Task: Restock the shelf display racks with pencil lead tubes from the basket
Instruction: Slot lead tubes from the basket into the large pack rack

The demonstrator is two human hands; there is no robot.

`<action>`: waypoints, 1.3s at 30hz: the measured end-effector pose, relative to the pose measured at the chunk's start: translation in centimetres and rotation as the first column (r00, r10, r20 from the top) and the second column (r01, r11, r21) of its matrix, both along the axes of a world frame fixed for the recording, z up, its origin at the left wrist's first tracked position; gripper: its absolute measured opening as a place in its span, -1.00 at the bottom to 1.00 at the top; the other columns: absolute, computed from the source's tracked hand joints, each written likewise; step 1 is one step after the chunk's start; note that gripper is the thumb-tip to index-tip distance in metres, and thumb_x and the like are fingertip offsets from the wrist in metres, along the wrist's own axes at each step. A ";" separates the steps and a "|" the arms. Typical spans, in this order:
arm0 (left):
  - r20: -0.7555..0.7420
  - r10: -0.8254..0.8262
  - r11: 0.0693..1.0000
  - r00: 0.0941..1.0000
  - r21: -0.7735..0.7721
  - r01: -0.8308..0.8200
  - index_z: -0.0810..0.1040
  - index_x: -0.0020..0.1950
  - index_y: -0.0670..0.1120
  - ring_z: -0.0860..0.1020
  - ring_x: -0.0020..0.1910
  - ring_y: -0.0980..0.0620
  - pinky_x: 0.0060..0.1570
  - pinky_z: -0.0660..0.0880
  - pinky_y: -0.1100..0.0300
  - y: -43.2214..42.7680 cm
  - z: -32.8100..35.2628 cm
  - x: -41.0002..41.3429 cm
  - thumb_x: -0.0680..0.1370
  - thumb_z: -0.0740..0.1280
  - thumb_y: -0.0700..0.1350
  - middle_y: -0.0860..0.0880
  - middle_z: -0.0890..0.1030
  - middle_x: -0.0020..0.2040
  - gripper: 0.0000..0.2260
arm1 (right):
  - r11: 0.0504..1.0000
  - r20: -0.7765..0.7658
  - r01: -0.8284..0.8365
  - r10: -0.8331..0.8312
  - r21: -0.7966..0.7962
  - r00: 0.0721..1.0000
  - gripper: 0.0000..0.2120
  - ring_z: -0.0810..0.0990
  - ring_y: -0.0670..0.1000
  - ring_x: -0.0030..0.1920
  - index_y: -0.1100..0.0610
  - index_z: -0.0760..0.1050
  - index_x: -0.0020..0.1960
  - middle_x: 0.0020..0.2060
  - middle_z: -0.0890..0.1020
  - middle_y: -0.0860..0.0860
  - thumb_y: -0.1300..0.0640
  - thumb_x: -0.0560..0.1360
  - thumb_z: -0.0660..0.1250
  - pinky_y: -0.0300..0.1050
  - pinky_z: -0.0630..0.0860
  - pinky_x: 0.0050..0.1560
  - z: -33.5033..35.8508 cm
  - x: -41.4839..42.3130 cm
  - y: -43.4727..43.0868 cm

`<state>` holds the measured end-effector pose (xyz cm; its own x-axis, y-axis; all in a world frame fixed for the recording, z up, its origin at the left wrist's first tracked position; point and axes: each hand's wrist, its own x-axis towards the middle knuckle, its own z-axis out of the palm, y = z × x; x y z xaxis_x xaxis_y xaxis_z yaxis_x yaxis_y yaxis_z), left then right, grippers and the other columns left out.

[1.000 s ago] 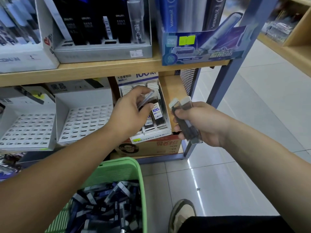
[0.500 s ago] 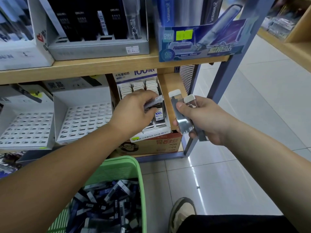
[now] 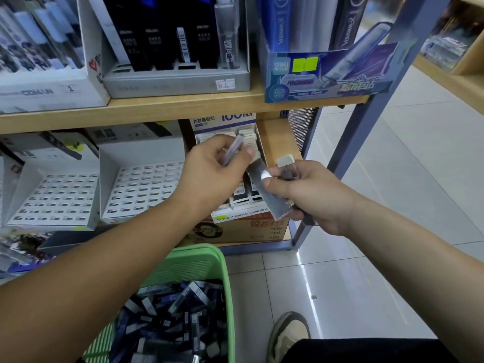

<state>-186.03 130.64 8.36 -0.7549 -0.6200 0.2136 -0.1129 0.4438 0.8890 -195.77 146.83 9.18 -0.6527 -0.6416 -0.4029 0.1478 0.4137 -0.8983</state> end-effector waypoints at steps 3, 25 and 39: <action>0.016 -0.039 0.987 0.999 0.155 0.036 0.69 -0.10 -0.16 0.58 -0.34 -0.07 -0.33 0.55 0.10 0.3 1.3 1.1 0.59 0.45 0.09 -0.14 0.64 -0.30 -0.69 | 0.993 -0.061 -0.100 0.096 -0.069 0.994 -0.88 0.59 0.10 -0.11 0.05 0.66 0.09 -0.05 0.70 0.12 0.07 0.57 0.46 0.03 0.47 -0.15 -0.3 1.4 -1.1; 0.223 -0.004 0.999 0.975 -0.052 0.016 0.58 0.00 -0.06 0.61 -0.30 0.10 -0.36 0.50 0.30 -7.4 1.5 6.4 0.50 0.57 -0.07 -0.01 0.69 -0.17 -0.79 | 0.985 0.315 -0.052 0.102 -0.163 0.944 -0.69 0.51 -0.03 -0.31 0.17 0.57 0.09 -0.27 0.56 0.02 -0.09 0.66 0.27 -0.13 0.47 -0.31 1.0 2.9 -4.9; 0.270 -0.115 0.892 0.956 -0.395 0.219 0.55 -0.01 -0.01 0.49 -0.37 0.10 -0.29 0.43 0.17 -6.3 -1.1 4.6 0.53 0.53 -0.03 0.06 0.57 -0.32 -0.82 | 0.996 0.225 -0.094 0.093 -0.005 0.970 -0.67 0.62 0.11 -0.21 0.14 0.56 0.26 -0.11 0.67 0.15 0.41 0.60 0.21 0.04 0.66 -0.14 -0.5 1.1 -3.6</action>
